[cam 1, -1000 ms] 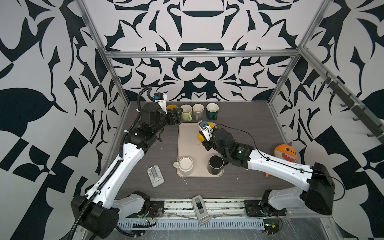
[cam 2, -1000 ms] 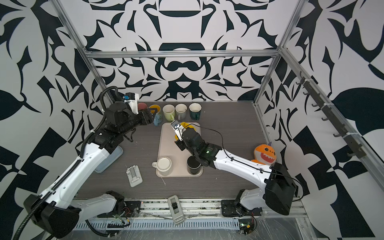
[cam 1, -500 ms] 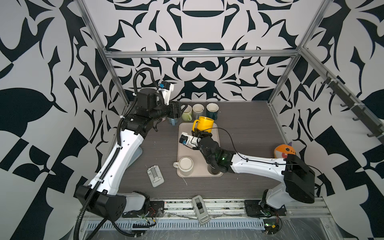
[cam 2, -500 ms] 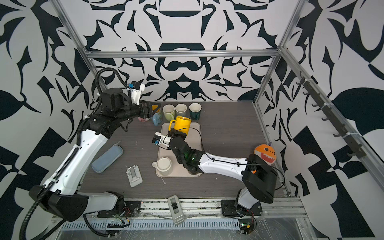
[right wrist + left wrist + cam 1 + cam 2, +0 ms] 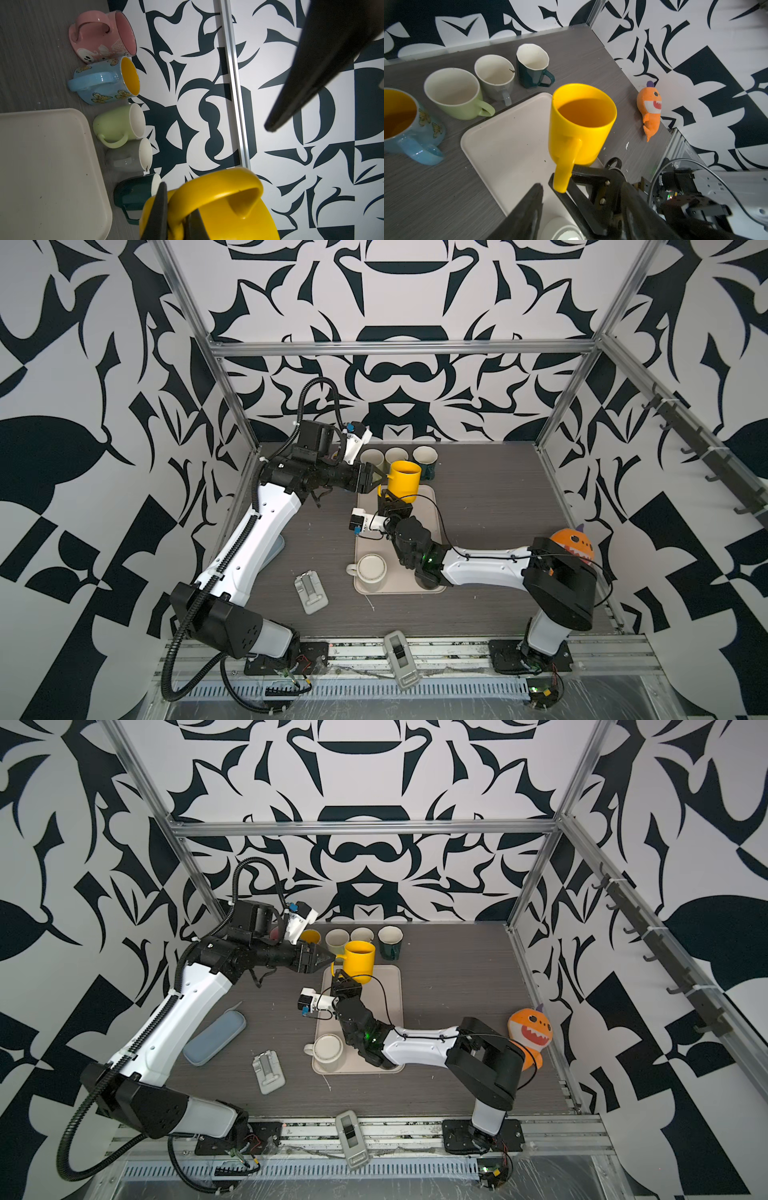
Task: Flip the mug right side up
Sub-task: 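Move the left gripper to the yellow mug while the right gripper holds it up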
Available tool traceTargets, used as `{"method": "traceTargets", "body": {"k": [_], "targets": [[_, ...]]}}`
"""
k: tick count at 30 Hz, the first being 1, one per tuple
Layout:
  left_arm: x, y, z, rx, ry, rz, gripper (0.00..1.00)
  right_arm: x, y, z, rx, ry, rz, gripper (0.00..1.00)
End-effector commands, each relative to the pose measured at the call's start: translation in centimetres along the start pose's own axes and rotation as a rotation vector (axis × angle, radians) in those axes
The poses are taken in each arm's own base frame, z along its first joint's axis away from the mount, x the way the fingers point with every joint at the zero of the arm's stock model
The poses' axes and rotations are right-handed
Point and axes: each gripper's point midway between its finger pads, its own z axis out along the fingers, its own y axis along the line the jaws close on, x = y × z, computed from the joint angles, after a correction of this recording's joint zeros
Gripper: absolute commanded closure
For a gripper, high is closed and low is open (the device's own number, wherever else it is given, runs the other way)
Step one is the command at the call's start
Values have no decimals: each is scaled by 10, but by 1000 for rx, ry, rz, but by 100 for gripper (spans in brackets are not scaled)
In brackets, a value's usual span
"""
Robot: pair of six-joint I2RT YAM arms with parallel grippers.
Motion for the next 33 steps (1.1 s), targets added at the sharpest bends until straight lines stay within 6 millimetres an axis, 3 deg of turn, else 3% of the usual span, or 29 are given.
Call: {"method": "traceTargets", "body": {"k": [1, 6, 13, 23, 33], "targets": [[19, 0, 1, -20, 85, 2, 37, -10, -70, -7, 192, -27, 111, 100], [25, 11, 8, -82, 131, -3, 38, -13, -74, -8, 207, -42, 106, 100], [18, 20, 12, -127, 109, 3, 39, -17, -74, -8, 208, -55, 104, 100], [11, 20, 17, -113, 76, 6, 39, -24, -72, -10, 203, -73, 113, 100], [16, 17, 24, -70, 88, -15, 47, -31, -70, -9, 204, -85, 118, 100]]}}
